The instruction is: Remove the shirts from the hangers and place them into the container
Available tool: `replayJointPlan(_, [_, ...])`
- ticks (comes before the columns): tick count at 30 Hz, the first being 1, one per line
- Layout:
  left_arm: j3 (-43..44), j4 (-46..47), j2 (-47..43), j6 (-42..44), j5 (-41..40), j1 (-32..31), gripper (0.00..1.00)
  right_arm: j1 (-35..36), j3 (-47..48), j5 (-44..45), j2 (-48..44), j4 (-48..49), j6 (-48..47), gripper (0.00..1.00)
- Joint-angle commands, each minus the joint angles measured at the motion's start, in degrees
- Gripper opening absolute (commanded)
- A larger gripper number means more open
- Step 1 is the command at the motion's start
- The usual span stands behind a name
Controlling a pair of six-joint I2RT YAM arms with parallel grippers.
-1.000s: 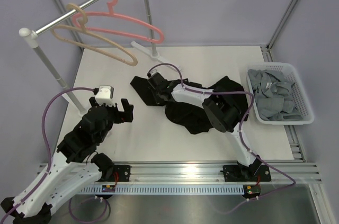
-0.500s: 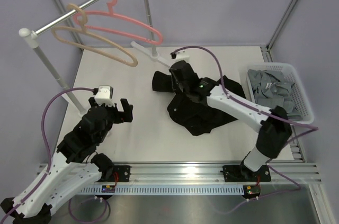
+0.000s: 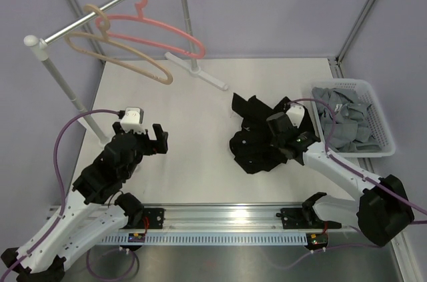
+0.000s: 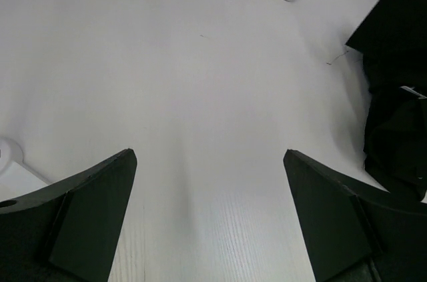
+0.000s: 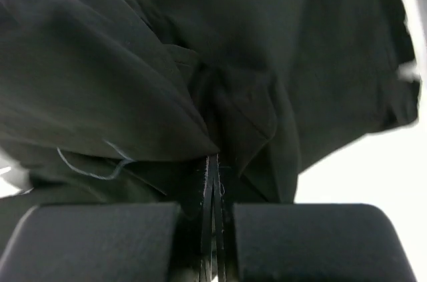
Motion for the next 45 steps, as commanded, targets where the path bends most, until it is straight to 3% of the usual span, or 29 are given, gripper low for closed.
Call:
replayJointPlan(1, [-0.2,2.0,0.7,-0.8,-0.4,0.2,0.99,-1.8,-2.5,-0.5,-3.3,-1.6,7.5,0.00])
replayJointPlan(7, [-0.2,2.1,0.9,-0.9,0.0,0.2,0.99,-4.8,-9.6,-9.2,-2.9,1.0,13.0,0.01])
replayJointPlan(9, [-0.2,2.1,0.9,-0.8,0.2,0.2,0.99,-5.0,-9.4,-10.9,-2.8,1.0,14.1,0.05])
replayJointPlan(13, [-0.2,2.2,0.8,-0.7,1.0,0.2,0.99,-5.0,-8.7,-11.5,-1.2,2.0,17.0,0.34])
replayJointPlan(14, [-0.2,2.2,0.7,-0.7,1.2,0.2,0.99,-4.9,-7.9,-11.3,-0.7,1.9,18.1,0.48])
replayJointPlan(16, [-0.1,2.1,0.8,-0.7,1.5,0.2,0.99,-5.0,-7.5,-10.7,0.8,2.5,19.1,0.66])
replayJointPlan(17, [-0.2,2.2,1.0,-0.6,1.7,0.2,0.99,-4.9,-7.0,-10.1,1.3,3.0,20.1,0.80])
replayJointPlan(21, [0.2,2.2,2.0,-0.5,2.4,0.2,0.99,-5.0,-5.4,-8.2,7.1,5.6,22.6,0.98])
replayJointPlan(26, [-0.1,2.1,1.8,-0.7,2.2,0.2,0.99,-5.0,1.4,-5.0,13.7,2.0,23.9,1.00])
replayJointPlan(30, [-0.2,2.3,0.7,-0.7,1.5,0.2,0.99,-5.0,5.7,-5.6,18.7,-0.6,22.9,0.98])
replayJointPlan(33, [-0.2,2.2,0.6,-0.6,1.6,0.2,0.99,-5.5,6.9,-6.9,19.7,0.2,21.4,0.71])
replayJointPlan(34, [-0.2,2.1,0.6,-0.6,1.6,0.2,0.99,-5.7,6.8,-7.8,19.8,1.0,20.4,0.54])
replayJointPlan(36, [-0.2,2.1,0.5,-0.6,1.9,0.2,0.99,-6.9,6.8,-9.0,19.7,2.7,19.6,0.32])
replayJointPlan(37, [-0.2,2.1,0.1,-0.7,1.9,0.2,0.99,-7.2,6.3,-10.3,19.6,3.8,18.1,0.11])
replayJointPlan(38, [-0.2,2.1,0.0,-0.7,1.8,0.2,0.99,-7.4,5.9,-10.7,19.0,5.4,17.7,0.02])
replayJointPlan(45, [-0.4,2.1,-0.8,-0.7,0.8,0.2,0.99,-9.1,-0.9,-13.9,9.2,17.2,8.7,0.00])
